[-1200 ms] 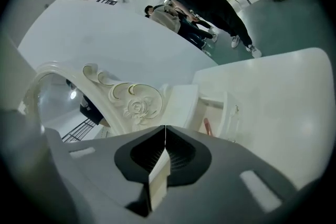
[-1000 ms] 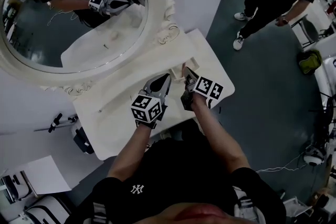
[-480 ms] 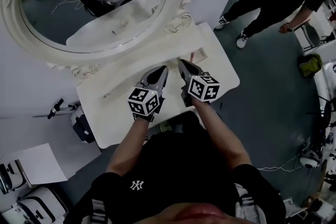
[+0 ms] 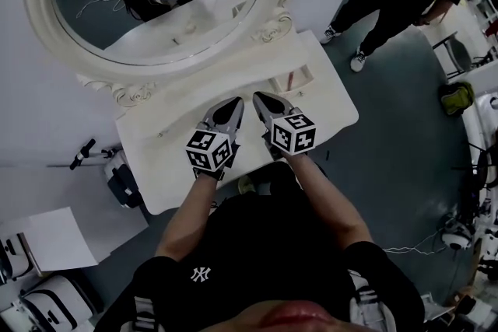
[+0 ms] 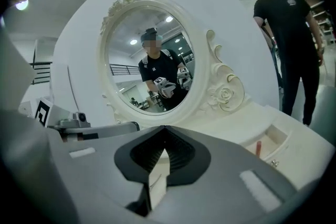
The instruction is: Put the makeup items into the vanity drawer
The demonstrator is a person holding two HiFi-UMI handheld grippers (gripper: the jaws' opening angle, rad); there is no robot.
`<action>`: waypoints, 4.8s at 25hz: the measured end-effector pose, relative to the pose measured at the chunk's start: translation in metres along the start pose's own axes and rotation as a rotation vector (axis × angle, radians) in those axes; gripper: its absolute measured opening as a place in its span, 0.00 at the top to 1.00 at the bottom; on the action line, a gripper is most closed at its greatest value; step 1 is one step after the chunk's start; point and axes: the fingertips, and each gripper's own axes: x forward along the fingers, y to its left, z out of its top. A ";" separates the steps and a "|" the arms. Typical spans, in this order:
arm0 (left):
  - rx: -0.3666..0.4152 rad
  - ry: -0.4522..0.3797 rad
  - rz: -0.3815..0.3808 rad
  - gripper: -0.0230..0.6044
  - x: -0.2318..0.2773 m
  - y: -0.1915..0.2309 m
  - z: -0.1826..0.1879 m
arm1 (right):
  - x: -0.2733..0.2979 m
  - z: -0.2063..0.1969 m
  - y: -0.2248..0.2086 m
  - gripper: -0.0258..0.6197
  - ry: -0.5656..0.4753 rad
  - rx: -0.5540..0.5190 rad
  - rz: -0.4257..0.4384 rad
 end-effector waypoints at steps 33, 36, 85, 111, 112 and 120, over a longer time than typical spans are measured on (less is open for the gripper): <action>-0.035 0.039 0.093 0.96 -0.060 0.055 -0.068 | 0.026 -0.123 0.019 0.74 0.204 -0.203 -0.062; -0.043 0.040 0.096 0.96 -0.058 0.058 -0.077 | 0.029 -0.138 0.014 0.71 0.233 -0.214 -0.056; -0.061 0.095 0.013 0.96 -0.006 0.037 -0.092 | 0.006 -0.142 -0.032 0.63 0.341 -0.429 -0.184; -0.008 0.106 -0.050 0.96 0.128 -0.042 -0.041 | -0.056 -0.025 -0.182 0.63 0.288 -0.554 -0.289; -0.010 0.106 -0.044 0.96 0.133 -0.042 -0.041 | -0.054 -0.025 -0.187 0.63 0.297 -0.568 -0.277; -0.021 0.108 0.007 0.96 0.164 -0.035 -0.038 | -0.030 -0.032 -0.214 0.63 0.393 -0.682 -0.171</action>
